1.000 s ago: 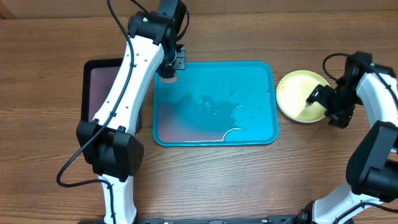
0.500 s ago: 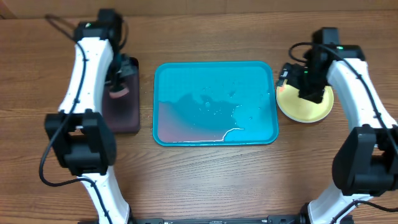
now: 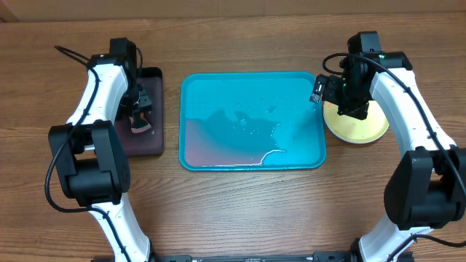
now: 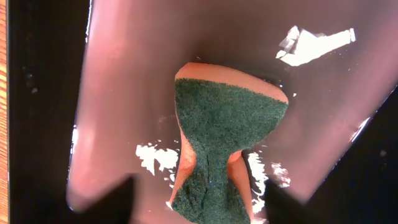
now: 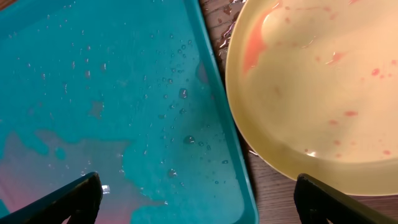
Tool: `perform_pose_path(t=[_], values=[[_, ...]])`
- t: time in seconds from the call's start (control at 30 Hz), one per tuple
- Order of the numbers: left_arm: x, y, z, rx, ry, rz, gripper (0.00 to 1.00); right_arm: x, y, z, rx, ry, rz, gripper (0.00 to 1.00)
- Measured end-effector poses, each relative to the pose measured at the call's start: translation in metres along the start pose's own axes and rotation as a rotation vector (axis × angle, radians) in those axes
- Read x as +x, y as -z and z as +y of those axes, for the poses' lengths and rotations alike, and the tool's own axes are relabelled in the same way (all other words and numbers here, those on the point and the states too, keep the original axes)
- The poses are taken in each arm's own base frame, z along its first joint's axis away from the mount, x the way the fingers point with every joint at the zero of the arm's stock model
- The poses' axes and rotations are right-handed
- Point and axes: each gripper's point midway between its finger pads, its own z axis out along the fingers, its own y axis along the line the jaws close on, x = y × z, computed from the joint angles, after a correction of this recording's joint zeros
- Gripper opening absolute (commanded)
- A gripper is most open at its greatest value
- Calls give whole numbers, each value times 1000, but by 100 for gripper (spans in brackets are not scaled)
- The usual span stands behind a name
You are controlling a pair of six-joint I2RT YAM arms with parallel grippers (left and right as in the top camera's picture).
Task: Clean dirty plates on tray and stack at the side
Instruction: 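Move the left gripper left and drop the sponge onto the black tray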
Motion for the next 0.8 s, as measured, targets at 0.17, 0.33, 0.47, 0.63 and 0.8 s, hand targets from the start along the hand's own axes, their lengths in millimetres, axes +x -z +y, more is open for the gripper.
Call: perform_pose_path(t=[0.17,0.33,0.47,0.63,0.8], values=[[11,4,5,-18,-5,51,100,3,0,2,-12,-1,12,100],[3,50,10,-21,12,58,100,1,19,7,-11,11,23,100],[-23,117,-3,36,-6,-85,100,-15,57,21,-34,34,-39,100],[-20,232,-44,171,-129,-360,100,-25,115,34,-45,67,-115,100],[20,326,-59,303,-220,-564,100,-23,166,34,-17,83,-187,100]])
